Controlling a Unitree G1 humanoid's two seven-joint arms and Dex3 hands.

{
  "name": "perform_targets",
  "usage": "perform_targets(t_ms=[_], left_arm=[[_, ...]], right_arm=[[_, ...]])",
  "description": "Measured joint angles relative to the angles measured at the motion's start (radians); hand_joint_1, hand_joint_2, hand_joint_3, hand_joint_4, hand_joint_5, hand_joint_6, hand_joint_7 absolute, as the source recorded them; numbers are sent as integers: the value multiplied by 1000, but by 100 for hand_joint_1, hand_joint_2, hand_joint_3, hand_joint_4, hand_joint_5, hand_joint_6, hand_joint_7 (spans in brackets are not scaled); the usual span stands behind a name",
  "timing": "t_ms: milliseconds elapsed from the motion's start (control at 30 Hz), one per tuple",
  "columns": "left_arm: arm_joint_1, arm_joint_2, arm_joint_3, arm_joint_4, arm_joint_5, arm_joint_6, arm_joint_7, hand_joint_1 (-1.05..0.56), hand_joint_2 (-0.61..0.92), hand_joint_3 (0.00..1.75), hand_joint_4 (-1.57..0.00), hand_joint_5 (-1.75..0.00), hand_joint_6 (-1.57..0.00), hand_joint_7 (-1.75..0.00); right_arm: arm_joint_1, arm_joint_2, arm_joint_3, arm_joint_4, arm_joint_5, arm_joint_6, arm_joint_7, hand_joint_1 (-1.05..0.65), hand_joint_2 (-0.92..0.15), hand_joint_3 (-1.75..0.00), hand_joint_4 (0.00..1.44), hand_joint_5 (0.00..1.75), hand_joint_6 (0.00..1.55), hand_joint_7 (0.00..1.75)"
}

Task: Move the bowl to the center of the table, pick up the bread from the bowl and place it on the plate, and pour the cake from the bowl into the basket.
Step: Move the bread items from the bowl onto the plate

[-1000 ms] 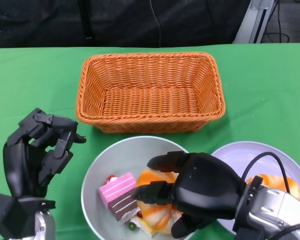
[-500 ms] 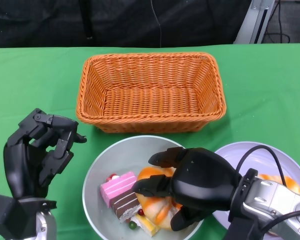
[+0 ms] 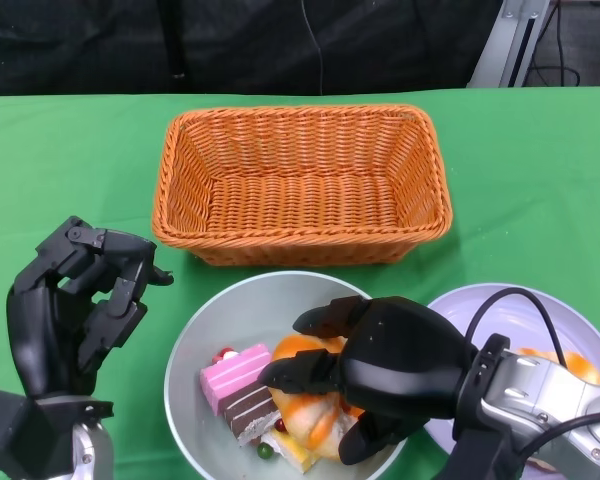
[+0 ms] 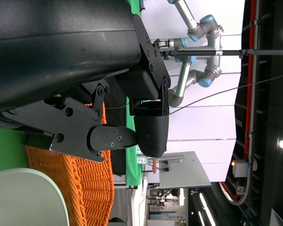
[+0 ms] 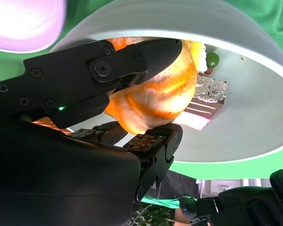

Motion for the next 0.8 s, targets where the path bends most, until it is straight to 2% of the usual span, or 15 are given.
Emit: perform_targets(t_ms=[333, 500, 633, 767, 800], left_arm=[[2, 0, -5, -13, 2, 0, 8, -16, 90, 41, -81, -144, -83, -115], [3, -1, -5, -15, 4, 0, 12, -16, 89, 43, -80, -145, -83, -117], [3, -1, -5, -15, 2, -10, 12, -16, 89, 44, -79, -146, -82, -117], [3, -1, -5, -15, 3, -17, 12, -17, 88, 43, -78, -147, -81, -118], [4, -1, -5, -15, 3, -18, 12, -18, 88, 43, -79, -146, -82, -118]], right_arm=[[-29, 5, 24, 44, 12, 0, 4, -78, -90, 0, 77, 5, 59, 2], [-47, 5, 42, 69, 0, -2, -16, -74, -89, 0, 76, 3, 63, 2], [-57, 8, 50, 116, -1, -33, -83, -59, -88, 0, 86, 6, 71, 3], [-62, 14, 50, 177, 23, -91, -166, -38, -88, -1, 96, 9, 81, 4], [-65, 16, 50, 198, 28, -115, -198, -29, -88, -1, 103, 12, 85, 5]])
